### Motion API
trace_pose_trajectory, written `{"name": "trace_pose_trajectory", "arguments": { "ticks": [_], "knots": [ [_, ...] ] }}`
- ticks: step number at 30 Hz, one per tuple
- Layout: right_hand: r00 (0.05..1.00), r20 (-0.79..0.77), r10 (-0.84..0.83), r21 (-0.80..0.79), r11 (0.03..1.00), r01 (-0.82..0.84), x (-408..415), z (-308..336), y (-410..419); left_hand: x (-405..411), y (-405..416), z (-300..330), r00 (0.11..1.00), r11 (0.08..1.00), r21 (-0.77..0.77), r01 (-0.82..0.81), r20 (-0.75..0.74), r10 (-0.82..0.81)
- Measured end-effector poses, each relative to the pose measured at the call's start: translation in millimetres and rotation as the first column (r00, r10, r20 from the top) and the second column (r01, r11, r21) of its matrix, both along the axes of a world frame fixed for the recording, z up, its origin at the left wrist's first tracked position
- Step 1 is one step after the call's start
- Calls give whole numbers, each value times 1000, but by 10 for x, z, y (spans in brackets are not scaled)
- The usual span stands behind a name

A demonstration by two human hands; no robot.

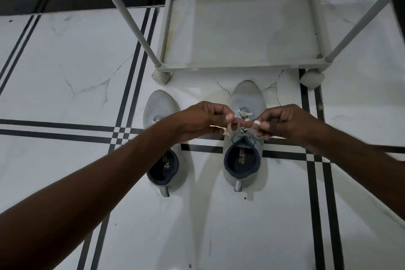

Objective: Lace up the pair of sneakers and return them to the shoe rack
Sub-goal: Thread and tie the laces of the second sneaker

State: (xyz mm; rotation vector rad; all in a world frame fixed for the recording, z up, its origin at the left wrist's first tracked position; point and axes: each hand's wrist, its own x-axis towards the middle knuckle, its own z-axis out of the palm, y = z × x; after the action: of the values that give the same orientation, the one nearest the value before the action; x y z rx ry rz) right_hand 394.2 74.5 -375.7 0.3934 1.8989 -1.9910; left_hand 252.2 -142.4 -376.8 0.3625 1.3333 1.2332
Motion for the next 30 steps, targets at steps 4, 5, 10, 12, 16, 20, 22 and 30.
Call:
{"name": "trace_pose_trajectory", "arguments": {
  "ticks": [4,5,10,12,16,20,22,30],
  "knots": [
    [990,-31,-135,21,991,136,17,-54,-115,76,164,-118,989,989,-29,-145,-9,145],
    [982,-51,-181,59,981,184,8,-70,-146,83,194,-146,983,982,-50,-181,-31,179],
    [939,-78,-335,192,919,344,-37,-144,-328,167,297,-245,919,918,-210,-337,-286,272],
    [943,-102,-316,209,920,331,-44,-137,-380,193,329,-286,914,913,-221,-343,-304,270],
    [959,-142,-245,306,910,278,-52,-126,-389,154,331,-277,979,964,-178,-197,-81,185],
    [964,-181,-195,410,876,254,-75,-157,-437,126,339,-266,988,971,-188,-150,-75,138],
    [962,-203,-184,427,867,256,-85,-170,-473,141,358,-275,974,951,-225,-212,-129,187],
    [978,-171,-120,364,915,176,-110,-184,-443,167,352,-324,960,920,-275,-280,-93,264]
  ]
}}
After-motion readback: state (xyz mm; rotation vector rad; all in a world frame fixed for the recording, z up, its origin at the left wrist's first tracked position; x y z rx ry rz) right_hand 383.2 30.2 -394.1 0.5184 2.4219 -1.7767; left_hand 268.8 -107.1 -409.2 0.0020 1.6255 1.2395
